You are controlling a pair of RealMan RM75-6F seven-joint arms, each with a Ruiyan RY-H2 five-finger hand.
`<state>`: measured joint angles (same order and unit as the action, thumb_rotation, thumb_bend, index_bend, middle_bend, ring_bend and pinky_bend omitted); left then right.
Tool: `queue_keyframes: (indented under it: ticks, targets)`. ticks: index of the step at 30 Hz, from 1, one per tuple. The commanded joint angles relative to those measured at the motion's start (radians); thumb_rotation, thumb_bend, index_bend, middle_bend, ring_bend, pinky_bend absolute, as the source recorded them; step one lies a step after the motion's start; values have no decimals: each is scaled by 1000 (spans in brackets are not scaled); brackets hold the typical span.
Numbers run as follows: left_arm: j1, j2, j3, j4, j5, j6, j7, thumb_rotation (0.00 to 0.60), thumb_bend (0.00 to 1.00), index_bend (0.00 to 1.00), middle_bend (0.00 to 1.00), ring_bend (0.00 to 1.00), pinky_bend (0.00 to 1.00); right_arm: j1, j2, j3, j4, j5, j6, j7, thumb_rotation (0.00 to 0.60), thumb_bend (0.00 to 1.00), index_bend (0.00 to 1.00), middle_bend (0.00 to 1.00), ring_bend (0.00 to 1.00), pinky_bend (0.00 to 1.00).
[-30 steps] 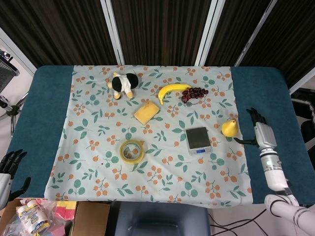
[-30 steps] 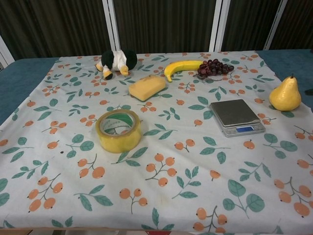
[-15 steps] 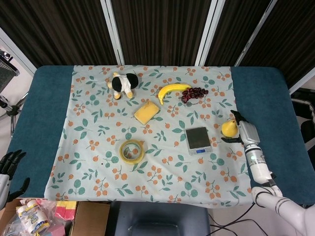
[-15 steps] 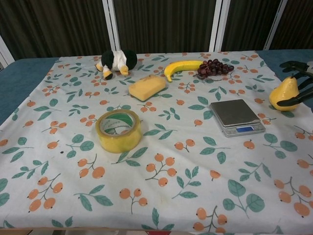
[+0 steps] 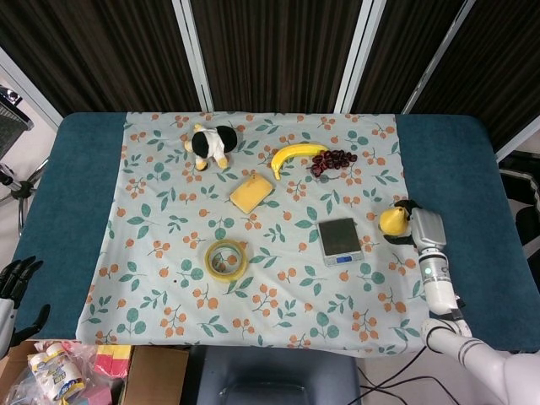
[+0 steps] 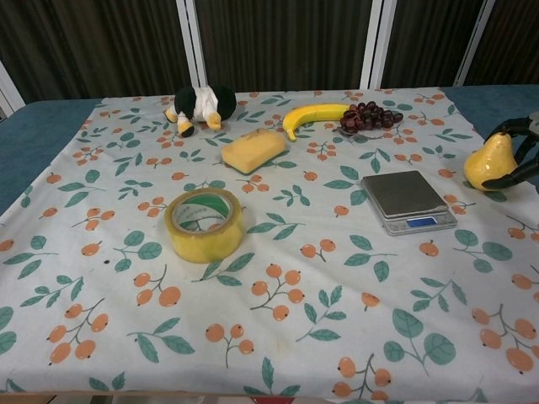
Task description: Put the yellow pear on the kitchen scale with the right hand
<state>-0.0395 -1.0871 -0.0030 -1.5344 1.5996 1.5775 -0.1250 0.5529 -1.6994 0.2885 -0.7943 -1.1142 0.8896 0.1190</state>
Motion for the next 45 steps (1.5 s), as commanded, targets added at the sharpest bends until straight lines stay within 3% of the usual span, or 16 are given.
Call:
queue_keyframes:
  ticks: [1, 8, 13, 18, 24, 35, 40, 45]
  targets:
    - [-1, 0, 0, 0, 0, -1, 0, 600, 385, 131, 92, 78, 334, 4, -13, 5, 18, 11, 1, -18, 600, 272, 530, 441, 538, 663]
    - [-2, 1, 0, -1, -1, -3, -1, 600, 384, 131, 92, 78, 334, 5, -26, 10, 38, 6, 13, -12, 600, 531, 715, 555, 650, 760]
    - [-2, 0, 0, -1, -2, -3, 1, 600, 385, 131, 92, 78, 334, -10, -9, 3, -16, -43, 83, 31, 600, 559, 781, 610, 699, 803]
    - [-2, -1, 1, -3, 0, -3, 5, 600, 384, 131, 92, 78, 334, -22, 44, -13, -149, -99, 146, 30, 600, 558, 781, 610, 699, 804]
    - [-4, -1, -1, -5, -2, -5, 8, 600, 385, 130, 92, 78, 334, -4, 92, -19, -298, -124, 146, -22, 600, 559, 780, 611, 699, 804]
    - [5, 1, -5, 2, -6, 12, -17, 600, 385, 131, 92, 78, 334, 19, 83, -56, -370, -149, 124, -67, 600, 559, 757, 610, 681, 786]
    - [8, 2, -4, 4, -4, 17, -24, 600, 385, 131, 92, 78, 335, 26, 78, -64, -370, -144, 111, -77, 600, 556, 686, 597, 611, 733]
    - [6, 3, -4, 5, -5, 13, -27, 600, 385, 131, 92, 78, 334, 32, 82, -72, -369, -136, 83, -76, 600, 506, 564, 468, 437, 692]
